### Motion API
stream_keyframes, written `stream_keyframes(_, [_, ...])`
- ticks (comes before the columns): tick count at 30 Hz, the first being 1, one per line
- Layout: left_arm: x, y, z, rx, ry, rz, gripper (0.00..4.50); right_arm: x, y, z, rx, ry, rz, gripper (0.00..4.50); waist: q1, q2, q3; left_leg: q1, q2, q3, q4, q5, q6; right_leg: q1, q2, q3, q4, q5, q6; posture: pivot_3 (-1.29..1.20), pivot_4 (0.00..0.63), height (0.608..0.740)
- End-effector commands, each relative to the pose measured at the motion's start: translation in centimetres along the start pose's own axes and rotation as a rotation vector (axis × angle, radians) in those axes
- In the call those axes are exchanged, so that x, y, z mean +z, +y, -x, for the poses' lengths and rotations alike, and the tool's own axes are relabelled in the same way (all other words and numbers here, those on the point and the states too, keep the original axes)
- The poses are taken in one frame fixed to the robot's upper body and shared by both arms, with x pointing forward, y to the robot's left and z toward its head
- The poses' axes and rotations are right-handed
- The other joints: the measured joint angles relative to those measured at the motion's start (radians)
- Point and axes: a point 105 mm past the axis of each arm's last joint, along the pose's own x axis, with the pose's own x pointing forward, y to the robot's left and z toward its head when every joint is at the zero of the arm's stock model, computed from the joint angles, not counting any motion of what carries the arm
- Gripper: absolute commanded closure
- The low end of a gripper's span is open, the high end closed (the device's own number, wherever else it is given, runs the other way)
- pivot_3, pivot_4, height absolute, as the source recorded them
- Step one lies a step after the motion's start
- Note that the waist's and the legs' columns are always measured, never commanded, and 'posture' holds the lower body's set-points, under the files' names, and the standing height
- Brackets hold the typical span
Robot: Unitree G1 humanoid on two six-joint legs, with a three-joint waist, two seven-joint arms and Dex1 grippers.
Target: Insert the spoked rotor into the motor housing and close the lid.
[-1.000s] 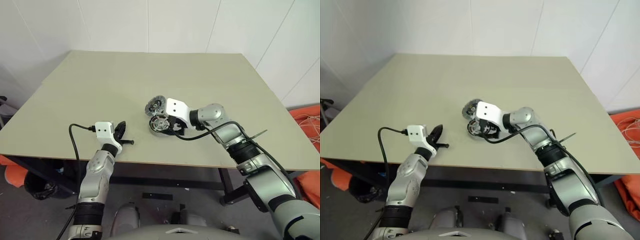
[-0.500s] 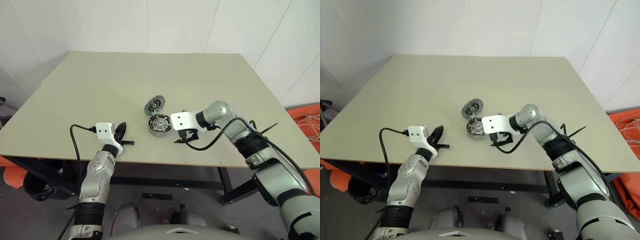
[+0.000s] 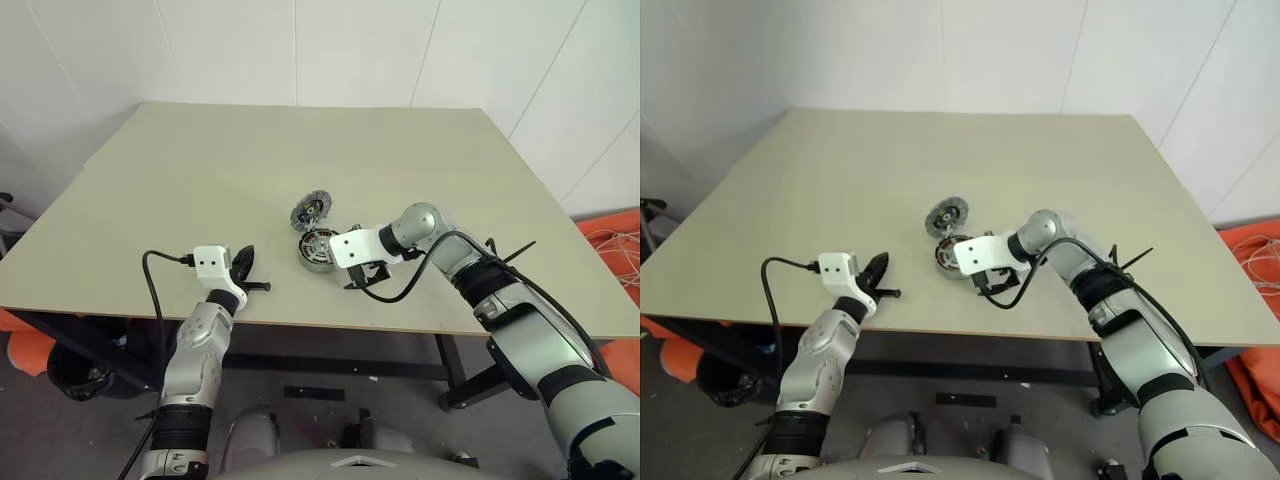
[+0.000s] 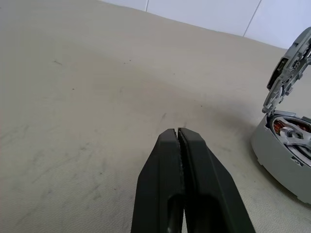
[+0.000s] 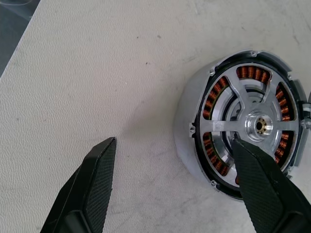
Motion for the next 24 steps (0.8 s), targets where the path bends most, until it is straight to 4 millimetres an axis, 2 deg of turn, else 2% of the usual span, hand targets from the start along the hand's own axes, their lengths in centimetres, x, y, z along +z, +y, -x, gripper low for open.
stream_keyframes(1, [0.99, -0.33, -0.35, -0.016, -0.036, -0.004, 4.43, 0.34, -1.05, 0.66, -0.014, 0.011, 0.039, 0.27, 0.0, 0.0, 0.0, 0.0, 0.0, 0.0, 0.0, 0.0, 0.0, 0.0, 0.0, 0.0, 0.0, 0.0, 0.0, 0.0, 0.0, 0.74])
stream_keyframes(2, [1.0, -0.34, -0.35, -0.016, -0.036, -0.004, 4.43, 0.31, -1.12, 0.69, -0.013, 0.013, 0.038, 0.27, 0.0, 0.0, 0.0, 0.0, 0.0, 0.0, 0.0, 0.0, 0.0, 0.0, 0.0, 0.0, 0.0, 0.0, 0.0, 0.0, 0.0, 0.74])
stream_keyframes(3, [1.0, -0.35, -0.36, -0.017, -0.036, -0.004, 4.43, 0.29, -1.2, 0.72, -0.014, 0.014, 0.038, 0.66, 0.0, 0.0, 0.0, 0.0, 0.0, 0.0, 0.0, 0.0, 0.0, 0.0, 0.0, 0.0, 0.0, 0.0, 0.0, 0.0, 0.0, 0.74])
stream_keyframes(5, [1.01, -0.38, -0.36, -0.018, -0.037, -0.004, 4.43, 0.27, -1.35, 0.76, -0.015, 0.016, 0.04, 1.17, 0.0, 0.0, 0.0, 0.0, 0.0, 0.0, 0.0, 0.0, 0.0, 0.0, 0.0, 0.0, 0.0, 0.0, 0.0, 0.0, 0.0, 0.74])
stream_keyframes(13, [0.95, -0.53, -0.35, -0.024, -0.037, -0.002, 4.43, 0.06, -1.69, 0.94, -0.019, 0.026, 0.051, 4.01, 0.0, 0.0, 0.0, 0.0, 0.0, 0.0, 0.0, 0.0, 0.0, 0.0, 0.0, 0.0, 0.0, 0.0, 0.0, 0.0, 0.0, 0.74])
stream_keyframes(15, [0.94, -0.57, -0.34, -0.025, -0.037, 0.0, 4.43, 0.07, -1.72, 0.97, -0.018, 0.026, 0.054, 4.5, 0.001, 0.0, 0.0, 0.0, 0.0, 0.0, 0.0, 0.0, 0.0, 0.0, 0.0, 0.0, 0.0, 0.0, 0.0, 0.0, 0.0, 0.74])
stream_keyframes(24, [0.92, -0.66, -0.26, -0.025, -0.039, 0.006, 4.43, 0.33, -1.89, 1.02, -0.024, 0.019, 0.068, 4.5, 0.0, 0.0, 0.0, 0.0, 0.0, 0.0, 0.0, 0.0, 0.0, 0.0, 0.0, 0.0, 0.001, 0.0, 0.0, 0.0, 0.0, 0.74])
